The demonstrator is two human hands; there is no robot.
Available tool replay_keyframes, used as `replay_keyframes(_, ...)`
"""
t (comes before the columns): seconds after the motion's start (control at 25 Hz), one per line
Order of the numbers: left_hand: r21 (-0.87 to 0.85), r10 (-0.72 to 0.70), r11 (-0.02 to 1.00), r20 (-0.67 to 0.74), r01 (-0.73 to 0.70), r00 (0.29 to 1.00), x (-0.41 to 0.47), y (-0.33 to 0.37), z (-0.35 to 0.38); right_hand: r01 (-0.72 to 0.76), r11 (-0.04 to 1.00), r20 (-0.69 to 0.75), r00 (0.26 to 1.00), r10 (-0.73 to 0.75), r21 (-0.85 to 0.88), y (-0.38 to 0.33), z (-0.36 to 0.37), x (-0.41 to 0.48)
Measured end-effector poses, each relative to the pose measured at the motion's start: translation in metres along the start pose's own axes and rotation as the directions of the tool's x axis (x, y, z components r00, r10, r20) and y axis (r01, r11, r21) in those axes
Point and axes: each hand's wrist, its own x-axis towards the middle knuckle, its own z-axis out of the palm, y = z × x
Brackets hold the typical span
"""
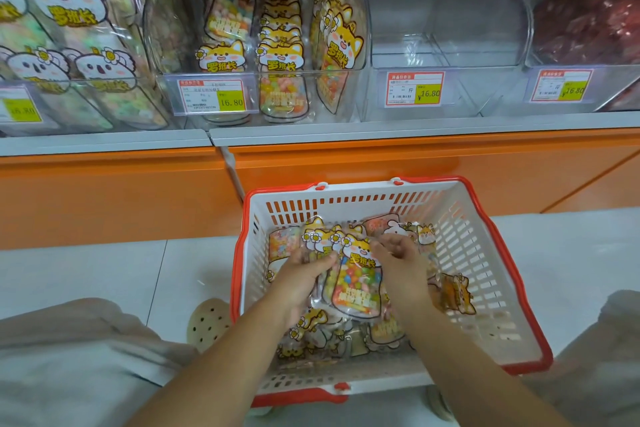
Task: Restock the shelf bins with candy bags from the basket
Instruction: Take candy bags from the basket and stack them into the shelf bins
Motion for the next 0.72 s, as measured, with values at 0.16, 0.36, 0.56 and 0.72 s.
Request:
replay_keyframes(0.16,0.044,-0.047,0.998,0.079,0.044,0.996,-0.006,0.002,0.009,-0.071,0.997,0.012,0.997,0.072,-0.040,0.003,0.009,-0.006)
replay_keyframes(0.36,0.248,-0.045,0.969,0.140,0.009,0.989,-0.011,0.008,0.006,0.051,0.998,0.052,0.997,-0.050,-0.027,-0.012,0.013,-0.011)
replay_keyframes(0.56,0.242,0.176,0.952,0.063,-0.186,0.982,-0.025,0.040,-0.006,-0.203,0.976,0.341,0.925,0.167,0.073,-0.023,0.014,-0.014)
replay_keyframes(0.72,0.238,0.307,0.919,0.074,-0.316,0.949,-0.043,0.073,-0.009,-0.030,0.999,0.427,0.904,0.031,-0.009,-0.043,0.028,-0.023)
